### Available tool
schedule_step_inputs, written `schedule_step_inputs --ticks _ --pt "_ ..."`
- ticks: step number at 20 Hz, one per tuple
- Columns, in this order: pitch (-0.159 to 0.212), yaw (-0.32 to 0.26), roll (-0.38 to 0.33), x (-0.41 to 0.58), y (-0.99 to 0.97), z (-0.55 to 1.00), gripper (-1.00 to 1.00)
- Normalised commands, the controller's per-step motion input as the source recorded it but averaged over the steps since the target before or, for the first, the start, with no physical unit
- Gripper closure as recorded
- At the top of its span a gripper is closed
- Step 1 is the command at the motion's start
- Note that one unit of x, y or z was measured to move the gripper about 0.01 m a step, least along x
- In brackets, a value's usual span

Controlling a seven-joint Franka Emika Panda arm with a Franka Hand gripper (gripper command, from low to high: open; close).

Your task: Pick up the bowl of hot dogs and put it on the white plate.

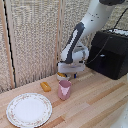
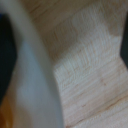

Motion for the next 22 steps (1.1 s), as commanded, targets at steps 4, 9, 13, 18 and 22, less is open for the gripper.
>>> schedule_step_inputs --ticks 4,9,13,18,22 --pt "-0.040 0.000 -0.006 -0.014 0.00 0.00 1.00" --pt "-0.089 0.000 0.017 -0.034 0.00 0.14 1.00" --pt "-0.063 0.010 0.122 -0.039 -0.12 0.59 1.00" --pt "-0.056 0.060 0.173 -0.002 -0.16 0.68 1.00" --pt "-0.048 0.097 0.177 0.000 -0.18 0.68 1.00"
